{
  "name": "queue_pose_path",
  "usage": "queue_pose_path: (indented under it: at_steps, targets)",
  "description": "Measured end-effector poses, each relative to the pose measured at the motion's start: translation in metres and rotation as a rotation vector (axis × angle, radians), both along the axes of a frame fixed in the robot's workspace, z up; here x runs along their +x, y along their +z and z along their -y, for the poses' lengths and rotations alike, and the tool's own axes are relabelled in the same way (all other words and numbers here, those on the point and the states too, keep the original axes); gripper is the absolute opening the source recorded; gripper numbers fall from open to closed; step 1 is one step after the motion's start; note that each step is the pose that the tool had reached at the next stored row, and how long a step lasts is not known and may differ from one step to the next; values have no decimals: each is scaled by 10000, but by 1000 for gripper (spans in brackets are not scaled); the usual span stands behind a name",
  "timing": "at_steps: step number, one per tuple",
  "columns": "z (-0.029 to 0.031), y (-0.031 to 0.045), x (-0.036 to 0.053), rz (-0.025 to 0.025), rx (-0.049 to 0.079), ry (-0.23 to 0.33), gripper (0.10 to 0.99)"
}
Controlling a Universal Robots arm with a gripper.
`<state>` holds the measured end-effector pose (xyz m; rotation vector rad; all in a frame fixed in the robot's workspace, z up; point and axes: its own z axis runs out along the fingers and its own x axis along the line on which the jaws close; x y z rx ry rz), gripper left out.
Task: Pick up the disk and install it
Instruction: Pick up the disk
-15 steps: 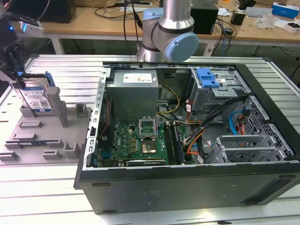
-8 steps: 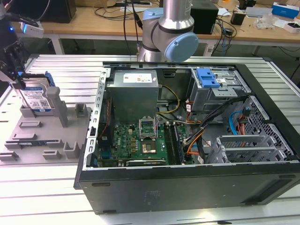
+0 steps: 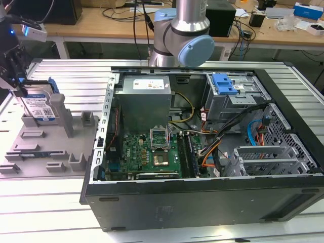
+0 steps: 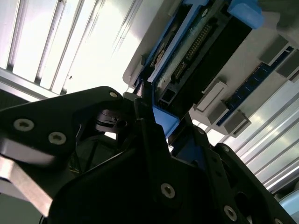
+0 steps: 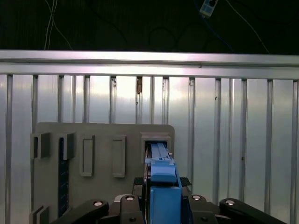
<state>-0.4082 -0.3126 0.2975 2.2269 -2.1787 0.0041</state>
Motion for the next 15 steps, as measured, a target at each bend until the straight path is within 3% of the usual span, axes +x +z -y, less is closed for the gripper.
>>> queue_pose_path:
  at_steps: [11, 15]
  targets:
    - [0, -3, -1, 5, 2, -1, 365]
    - [0, 85, -2, 3, 2, -5, 365]
